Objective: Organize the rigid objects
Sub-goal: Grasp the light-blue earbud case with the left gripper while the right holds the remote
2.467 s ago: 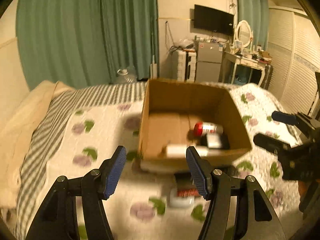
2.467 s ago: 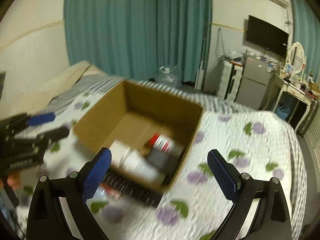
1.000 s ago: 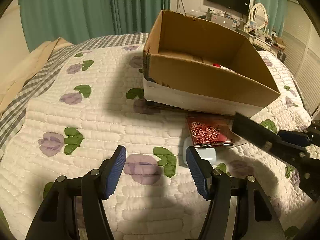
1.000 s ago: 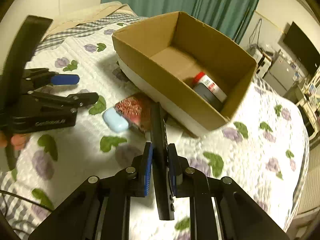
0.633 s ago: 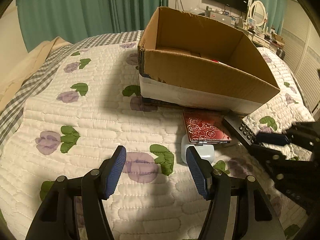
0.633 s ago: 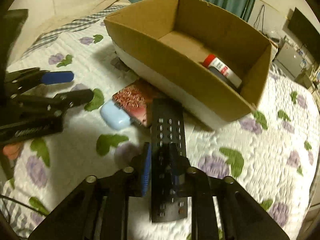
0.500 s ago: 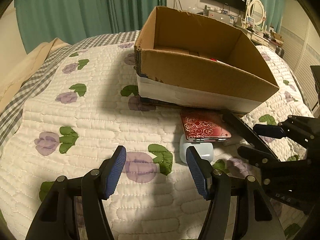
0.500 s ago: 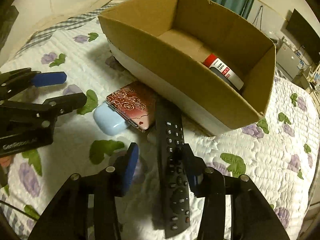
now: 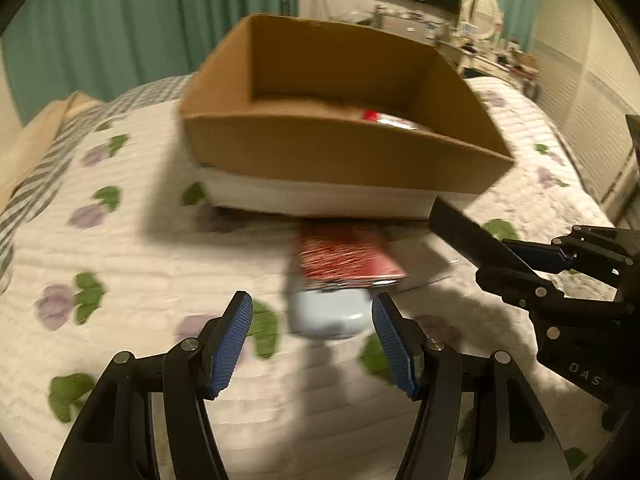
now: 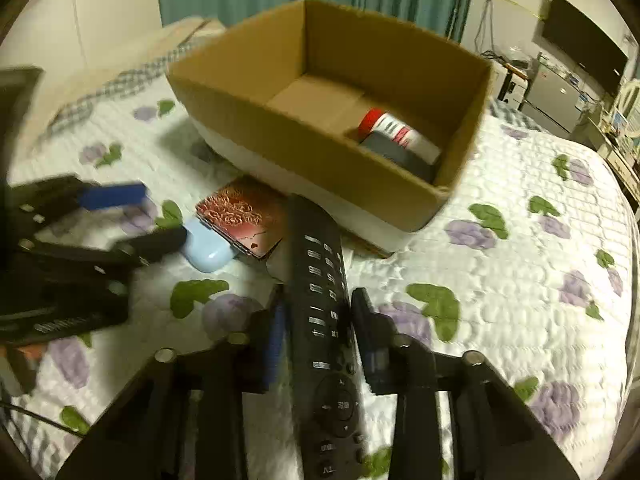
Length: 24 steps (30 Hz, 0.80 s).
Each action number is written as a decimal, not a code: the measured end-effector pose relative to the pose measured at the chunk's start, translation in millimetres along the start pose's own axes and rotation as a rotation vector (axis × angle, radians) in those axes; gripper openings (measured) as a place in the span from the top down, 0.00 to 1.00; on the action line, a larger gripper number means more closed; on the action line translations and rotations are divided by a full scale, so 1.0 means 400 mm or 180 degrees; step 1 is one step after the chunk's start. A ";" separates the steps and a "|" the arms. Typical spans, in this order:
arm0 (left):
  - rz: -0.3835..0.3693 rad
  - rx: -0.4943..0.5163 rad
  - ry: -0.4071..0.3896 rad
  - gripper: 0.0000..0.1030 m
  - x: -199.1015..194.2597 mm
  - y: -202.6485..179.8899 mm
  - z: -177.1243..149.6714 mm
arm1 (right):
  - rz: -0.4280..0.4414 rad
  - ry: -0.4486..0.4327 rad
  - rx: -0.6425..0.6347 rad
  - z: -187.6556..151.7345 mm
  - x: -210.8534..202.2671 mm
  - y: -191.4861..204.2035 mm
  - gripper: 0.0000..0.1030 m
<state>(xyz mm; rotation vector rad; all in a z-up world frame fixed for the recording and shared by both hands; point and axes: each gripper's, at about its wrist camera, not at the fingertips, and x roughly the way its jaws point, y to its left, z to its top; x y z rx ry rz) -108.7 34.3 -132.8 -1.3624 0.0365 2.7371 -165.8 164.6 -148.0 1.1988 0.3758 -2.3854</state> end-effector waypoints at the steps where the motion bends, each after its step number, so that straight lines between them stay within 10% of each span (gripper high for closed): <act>1: -0.0019 0.0006 0.0003 0.37 0.007 -0.006 0.007 | -0.0015 -0.0002 0.0028 -0.004 -0.005 -0.005 0.81; 24: -0.0049 0.0327 0.0357 0.26 0.142 -0.081 0.044 | 0.0139 0.0064 0.0234 -0.025 0.006 -0.041 0.81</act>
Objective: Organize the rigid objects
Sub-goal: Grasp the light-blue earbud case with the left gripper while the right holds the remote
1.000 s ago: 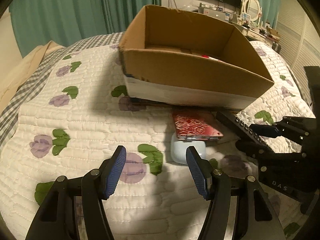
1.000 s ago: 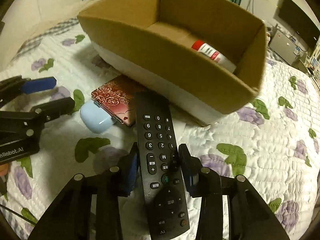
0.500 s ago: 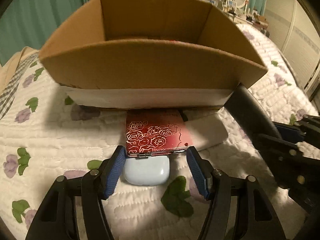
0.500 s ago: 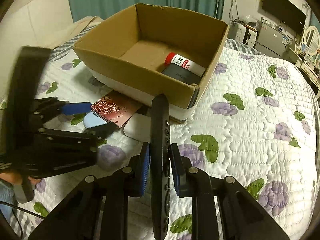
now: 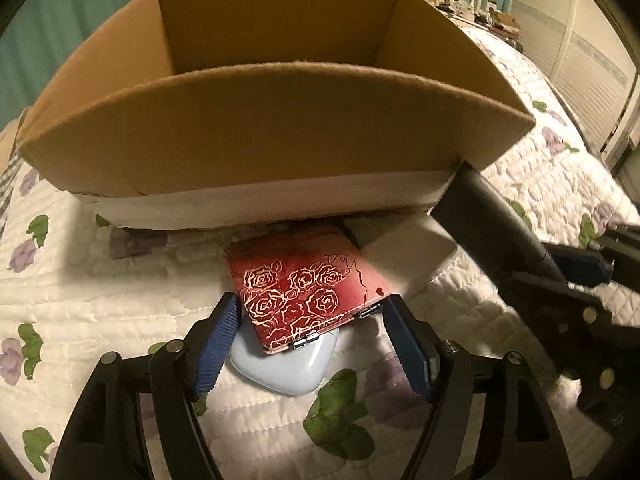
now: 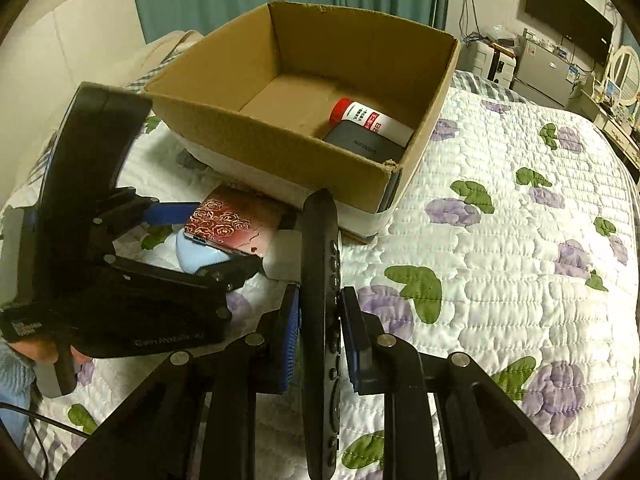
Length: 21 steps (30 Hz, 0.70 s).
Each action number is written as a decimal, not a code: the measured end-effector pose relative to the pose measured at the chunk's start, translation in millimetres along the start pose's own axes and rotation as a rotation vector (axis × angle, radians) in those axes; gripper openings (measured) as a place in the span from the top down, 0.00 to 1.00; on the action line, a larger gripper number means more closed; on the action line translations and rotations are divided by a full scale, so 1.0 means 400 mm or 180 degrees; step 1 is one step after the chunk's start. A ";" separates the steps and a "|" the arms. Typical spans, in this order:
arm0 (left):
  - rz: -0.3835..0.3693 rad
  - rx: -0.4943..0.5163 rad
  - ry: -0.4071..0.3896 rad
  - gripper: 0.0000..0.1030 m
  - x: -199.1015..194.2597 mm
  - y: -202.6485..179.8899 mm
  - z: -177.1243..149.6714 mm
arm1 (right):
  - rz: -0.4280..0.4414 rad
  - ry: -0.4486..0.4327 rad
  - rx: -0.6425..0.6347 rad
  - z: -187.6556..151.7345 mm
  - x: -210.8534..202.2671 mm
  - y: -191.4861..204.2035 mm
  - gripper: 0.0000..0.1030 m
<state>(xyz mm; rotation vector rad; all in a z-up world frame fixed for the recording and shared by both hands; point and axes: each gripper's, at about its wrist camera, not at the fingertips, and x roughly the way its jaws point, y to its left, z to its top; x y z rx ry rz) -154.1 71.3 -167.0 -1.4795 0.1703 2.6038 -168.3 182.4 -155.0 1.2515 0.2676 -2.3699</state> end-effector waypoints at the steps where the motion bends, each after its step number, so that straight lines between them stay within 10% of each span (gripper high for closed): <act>1: 0.0065 0.0037 0.0053 0.26 0.002 -0.003 -0.011 | 0.0003 -0.0001 0.0006 0.000 0.001 -0.002 0.81; 6: 0.0011 -0.0014 0.0047 0.51 -0.004 0.011 -0.042 | -0.0004 -0.0003 -0.0001 -0.001 0.001 0.002 0.81; 21: -0.0086 -0.0054 -0.0562 0.50 -0.251 0.036 -0.055 | 0.0106 -0.0310 -0.0035 0.023 -0.138 0.028 0.81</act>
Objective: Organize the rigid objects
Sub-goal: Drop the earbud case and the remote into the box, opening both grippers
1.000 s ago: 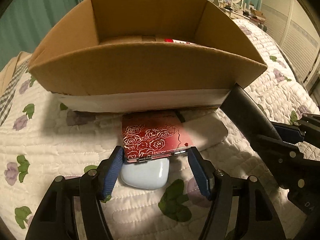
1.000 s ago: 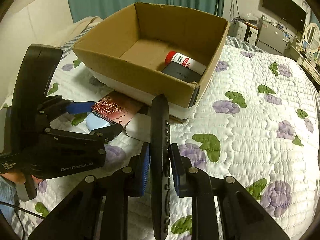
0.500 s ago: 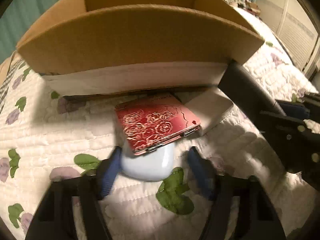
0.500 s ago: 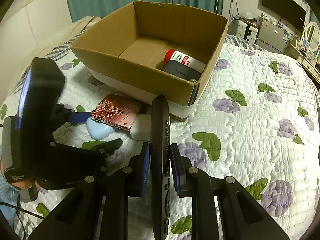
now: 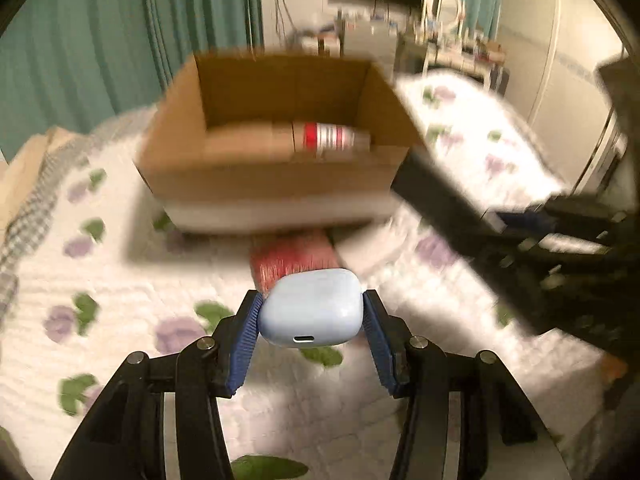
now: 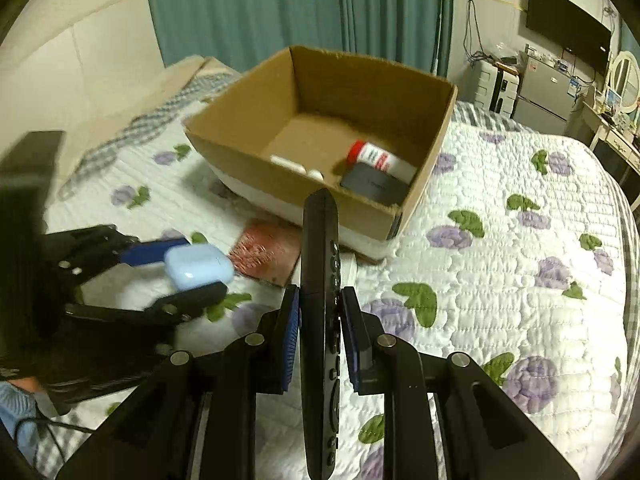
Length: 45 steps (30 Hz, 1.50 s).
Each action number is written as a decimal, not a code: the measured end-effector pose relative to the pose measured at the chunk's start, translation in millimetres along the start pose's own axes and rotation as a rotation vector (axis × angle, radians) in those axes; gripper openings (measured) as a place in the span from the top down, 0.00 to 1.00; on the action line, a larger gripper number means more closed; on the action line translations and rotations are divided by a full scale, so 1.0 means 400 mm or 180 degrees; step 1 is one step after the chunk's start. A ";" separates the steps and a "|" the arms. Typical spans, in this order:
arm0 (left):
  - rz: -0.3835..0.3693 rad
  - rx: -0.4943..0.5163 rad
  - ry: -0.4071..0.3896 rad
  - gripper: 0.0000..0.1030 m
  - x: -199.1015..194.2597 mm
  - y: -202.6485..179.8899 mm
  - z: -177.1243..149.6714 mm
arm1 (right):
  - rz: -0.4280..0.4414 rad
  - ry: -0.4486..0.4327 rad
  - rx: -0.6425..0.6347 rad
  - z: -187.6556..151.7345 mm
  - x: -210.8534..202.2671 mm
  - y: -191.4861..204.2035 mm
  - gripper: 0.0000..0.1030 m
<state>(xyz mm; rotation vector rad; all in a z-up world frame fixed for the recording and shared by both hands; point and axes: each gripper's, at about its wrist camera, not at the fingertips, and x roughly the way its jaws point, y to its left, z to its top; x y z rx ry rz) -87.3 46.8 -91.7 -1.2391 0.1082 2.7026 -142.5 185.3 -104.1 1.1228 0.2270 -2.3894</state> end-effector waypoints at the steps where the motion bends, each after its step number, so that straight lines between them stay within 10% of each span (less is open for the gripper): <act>1: -0.0022 -0.0023 -0.0087 0.50 -0.010 -0.011 0.023 | -0.0026 -0.0054 -0.0017 0.016 -0.016 0.001 0.81; 7: 0.0095 -0.0003 -0.0526 0.50 -0.092 0.026 0.195 | -0.0089 -0.0381 -0.0125 0.146 -0.079 -0.007 0.81; 15: 0.0303 -0.0054 -0.0534 0.50 0.059 0.093 0.367 | -0.0122 -0.0581 -0.0182 0.305 -0.026 -0.043 0.81; 24: 0.0481 -0.0007 -0.0233 0.47 0.246 0.118 0.351 | -0.0043 -0.0403 -0.0139 0.325 0.124 -0.095 0.81; 39: 0.0469 -0.0271 -0.0622 0.36 0.082 0.179 0.322 | -0.0137 -0.0300 -0.0016 0.355 0.207 -0.099 0.79; 42: 0.0509 -0.0315 -0.0651 0.35 0.058 0.189 0.302 | -0.0258 -0.0342 0.0046 0.330 0.193 -0.102 0.28; 45: 0.0589 -0.0347 -0.0642 0.35 0.029 0.192 0.280 | -0.0282 -0.0450 0.0109 0.292 0.129 -0.105 0.27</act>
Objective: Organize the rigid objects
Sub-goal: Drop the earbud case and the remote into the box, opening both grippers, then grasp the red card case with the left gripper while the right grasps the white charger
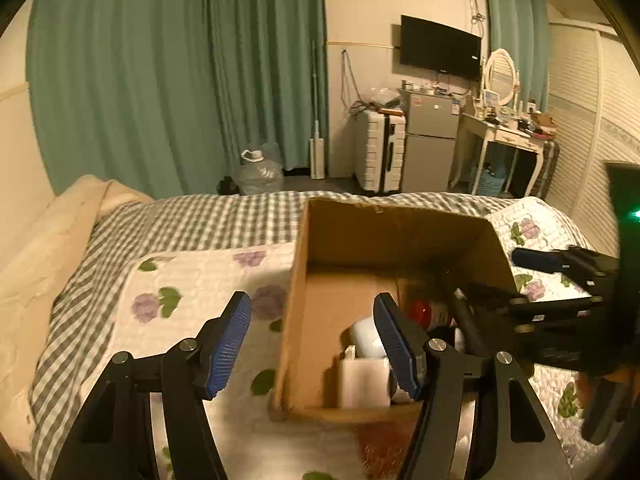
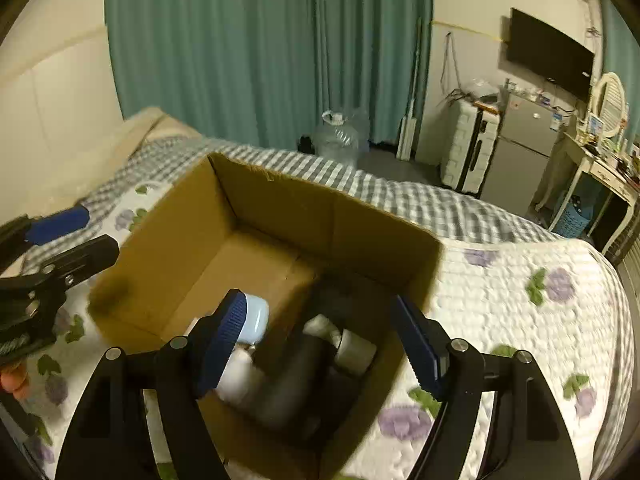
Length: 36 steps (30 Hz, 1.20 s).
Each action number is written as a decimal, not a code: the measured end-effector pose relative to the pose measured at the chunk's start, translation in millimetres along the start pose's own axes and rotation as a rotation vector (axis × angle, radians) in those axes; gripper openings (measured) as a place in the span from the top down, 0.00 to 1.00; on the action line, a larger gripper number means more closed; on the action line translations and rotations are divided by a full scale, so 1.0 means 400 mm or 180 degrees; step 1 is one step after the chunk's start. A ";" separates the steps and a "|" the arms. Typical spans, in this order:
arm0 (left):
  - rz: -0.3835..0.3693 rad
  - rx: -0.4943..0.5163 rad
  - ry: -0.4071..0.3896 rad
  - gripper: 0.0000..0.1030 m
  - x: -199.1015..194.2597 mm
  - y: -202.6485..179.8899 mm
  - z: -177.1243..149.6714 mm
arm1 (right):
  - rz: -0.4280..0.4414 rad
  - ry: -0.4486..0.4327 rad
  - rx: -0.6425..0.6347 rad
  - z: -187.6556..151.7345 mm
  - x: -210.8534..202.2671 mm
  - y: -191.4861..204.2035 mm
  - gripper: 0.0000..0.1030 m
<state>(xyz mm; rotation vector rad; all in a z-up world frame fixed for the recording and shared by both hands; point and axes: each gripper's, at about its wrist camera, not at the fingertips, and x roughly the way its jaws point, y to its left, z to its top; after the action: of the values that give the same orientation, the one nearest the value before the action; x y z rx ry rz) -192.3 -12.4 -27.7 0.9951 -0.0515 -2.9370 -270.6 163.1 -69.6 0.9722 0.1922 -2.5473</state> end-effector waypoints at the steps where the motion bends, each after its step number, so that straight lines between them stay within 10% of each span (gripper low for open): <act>1: 0.0020 -0.0013 0.0001 0.35 -0.012 0.004 -0.006 | -0.0052 -0.0025 0.0015 -0.013 -0.032 -0.004 0.27; 9: -0.0041 -0.0223 0.0229 0.31 -0.075 0.011 -0.115 | -0.0143 -0.0100 0.0169 -0.150 -0.178 -0.011 0.21; 17: -0.0143 -0.0003 0.0711 0.31 0.020 -0.100 -0.261 | -0.0132 0.0168 0.0023 -0.256 -0.103 0.027 0.20; 36: -0.0591 -0.0087 0.1298 0.25 0.168 -0.160 -0.343 | -0.0222 0.0387 0.0228 -0.278 -0.051 -0.007 0.20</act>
<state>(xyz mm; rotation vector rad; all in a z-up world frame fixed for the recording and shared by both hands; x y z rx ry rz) -163.8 45.8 -180.3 1.6513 0.0986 -2.8107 -190.2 202.0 -139.3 1.1683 0.1734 -2.5751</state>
